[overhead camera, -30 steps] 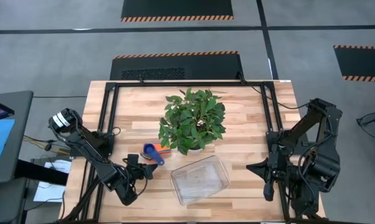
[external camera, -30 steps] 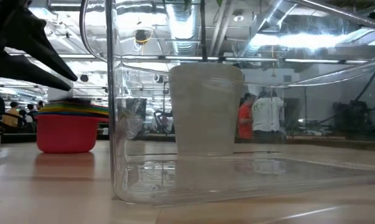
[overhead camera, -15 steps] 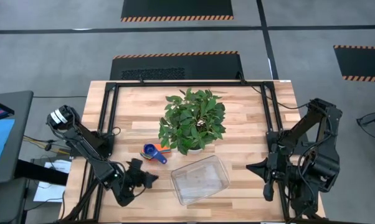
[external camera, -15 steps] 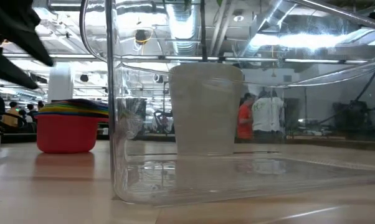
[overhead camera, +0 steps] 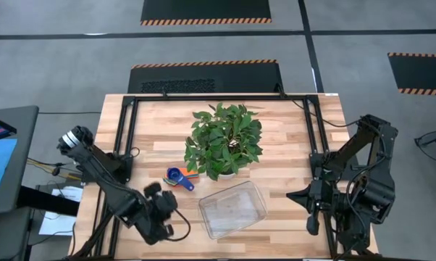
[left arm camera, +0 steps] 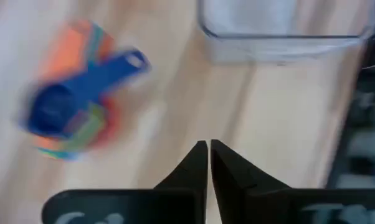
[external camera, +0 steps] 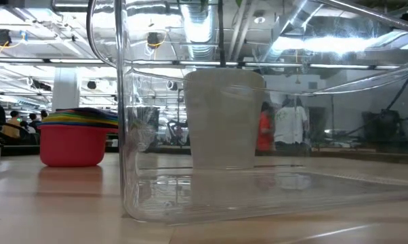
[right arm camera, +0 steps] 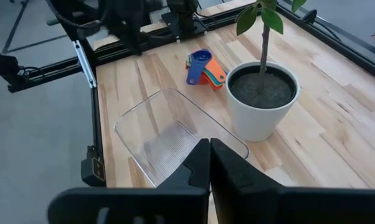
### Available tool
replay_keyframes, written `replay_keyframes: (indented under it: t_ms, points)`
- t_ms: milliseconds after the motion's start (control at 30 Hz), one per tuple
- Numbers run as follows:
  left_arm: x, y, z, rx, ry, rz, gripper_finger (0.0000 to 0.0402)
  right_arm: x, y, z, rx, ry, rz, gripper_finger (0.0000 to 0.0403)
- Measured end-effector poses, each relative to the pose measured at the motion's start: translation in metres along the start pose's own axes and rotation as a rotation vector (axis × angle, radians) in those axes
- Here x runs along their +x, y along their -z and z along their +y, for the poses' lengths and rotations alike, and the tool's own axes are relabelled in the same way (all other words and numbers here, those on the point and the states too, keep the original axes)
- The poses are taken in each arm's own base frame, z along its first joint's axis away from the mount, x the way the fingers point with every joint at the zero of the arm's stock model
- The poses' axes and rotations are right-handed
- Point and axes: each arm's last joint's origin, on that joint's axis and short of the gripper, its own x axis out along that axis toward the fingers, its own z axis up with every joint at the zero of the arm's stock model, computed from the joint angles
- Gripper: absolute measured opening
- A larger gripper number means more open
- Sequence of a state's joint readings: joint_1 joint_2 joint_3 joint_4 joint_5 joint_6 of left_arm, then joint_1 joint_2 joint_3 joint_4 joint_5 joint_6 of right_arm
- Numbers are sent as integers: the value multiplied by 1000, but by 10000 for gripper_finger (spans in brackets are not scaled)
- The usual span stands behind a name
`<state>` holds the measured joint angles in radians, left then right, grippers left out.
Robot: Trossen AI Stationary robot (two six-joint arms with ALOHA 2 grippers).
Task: Nest measuring cups in basket
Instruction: Stack the dark blue measuring cup on the orange measuring cup
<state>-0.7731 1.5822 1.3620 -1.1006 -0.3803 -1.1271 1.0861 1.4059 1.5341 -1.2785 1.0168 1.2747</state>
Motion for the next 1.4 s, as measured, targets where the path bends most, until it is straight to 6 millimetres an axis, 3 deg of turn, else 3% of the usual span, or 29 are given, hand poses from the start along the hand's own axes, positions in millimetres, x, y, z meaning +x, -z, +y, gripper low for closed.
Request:
replay_keyframes:
  t_ms: [67, 200, 400, 567, 967, 1400]
  points:
    - [-3, -8, 5, 104, -50, 16, 3, 0, 0, 0, 1, 2, 0, 21]
    - [21, -21, 10, 236, -4, 121, 0, 0, 0, 0, 1, 2, 0, 19]
    - [45, -35, 22, 284, -11, 109, 0, 0, 0, 0, 0, 1, -1, 25]
    - [66, -38, 26, 354, 86, 195, 0, 0, 0, 0, 0, 1, 0, 26]
    - [122, -50, 37, 433, -9, 296, 0, 0, 0, -1, -3, 3, 0, 25]
    - [135, -79, 70, 372, -155, 238, 0, 0, 0, -1, -2, 2, 1, 25]
